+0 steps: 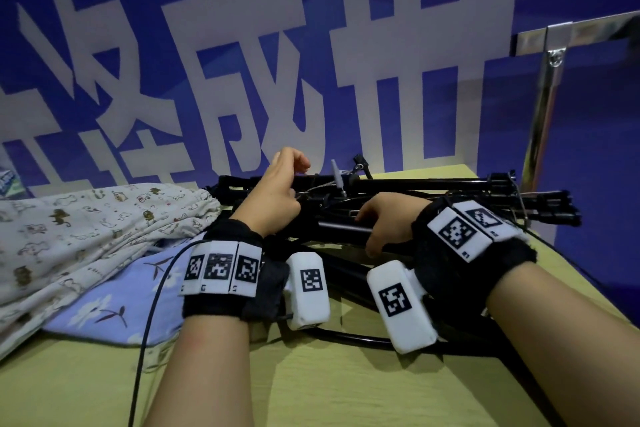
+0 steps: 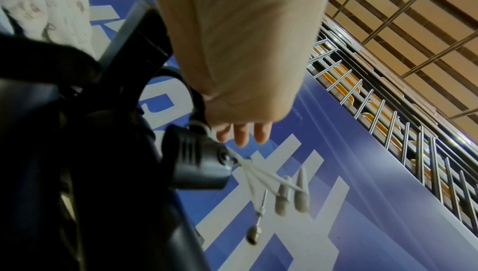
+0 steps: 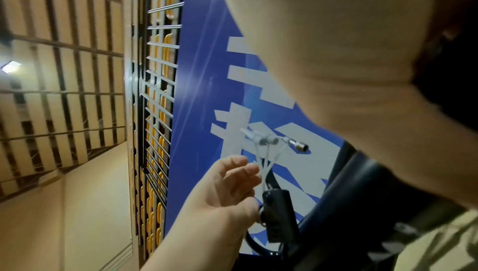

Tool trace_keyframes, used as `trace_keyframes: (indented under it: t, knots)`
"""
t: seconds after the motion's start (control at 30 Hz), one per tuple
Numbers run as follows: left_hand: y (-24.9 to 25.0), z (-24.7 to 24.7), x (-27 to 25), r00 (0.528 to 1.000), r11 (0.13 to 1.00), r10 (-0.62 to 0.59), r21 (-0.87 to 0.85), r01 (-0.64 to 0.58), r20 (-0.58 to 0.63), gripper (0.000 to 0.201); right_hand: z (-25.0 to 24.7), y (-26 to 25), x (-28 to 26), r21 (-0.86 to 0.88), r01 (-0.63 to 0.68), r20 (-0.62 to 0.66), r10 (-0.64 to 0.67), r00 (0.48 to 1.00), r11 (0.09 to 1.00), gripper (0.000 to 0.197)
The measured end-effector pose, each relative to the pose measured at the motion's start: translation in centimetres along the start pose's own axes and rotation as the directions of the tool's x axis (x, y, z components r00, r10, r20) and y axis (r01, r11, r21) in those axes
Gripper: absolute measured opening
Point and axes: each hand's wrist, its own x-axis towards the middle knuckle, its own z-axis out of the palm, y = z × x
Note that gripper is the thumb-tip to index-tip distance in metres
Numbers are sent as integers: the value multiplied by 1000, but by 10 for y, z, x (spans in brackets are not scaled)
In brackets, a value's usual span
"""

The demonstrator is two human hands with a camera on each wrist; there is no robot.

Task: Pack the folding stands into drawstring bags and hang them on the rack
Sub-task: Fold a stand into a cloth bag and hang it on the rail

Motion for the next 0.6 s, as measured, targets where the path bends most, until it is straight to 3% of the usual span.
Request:
trace_keyframes:
  t: [0.13, 0.37, 0.43, 0.6]
  knots:
    - [2, -1, -1, 992, 981, -79, 171, 96, -102, 42, 2, 2, 2, 52, 43, -49, -40, 998, 998, 49]
    - [7, -5, -3, 975, 949, 74, 316, -4, -209, 50, -2, -3, -3, -57, 85, -287, -98, 953, 995, 42]
    - [16, -7, -6, 973, 915, 126, 401, -38, -196, 56, -5, -3, -5, -76, 100, -373, -121, 920, 992, 46]
    - [43, -13, -8, 978, 732, 204, 671, -119, -49, 82, -20, 1, -11, -4, 115, -527, -100, 844, 993, 47]
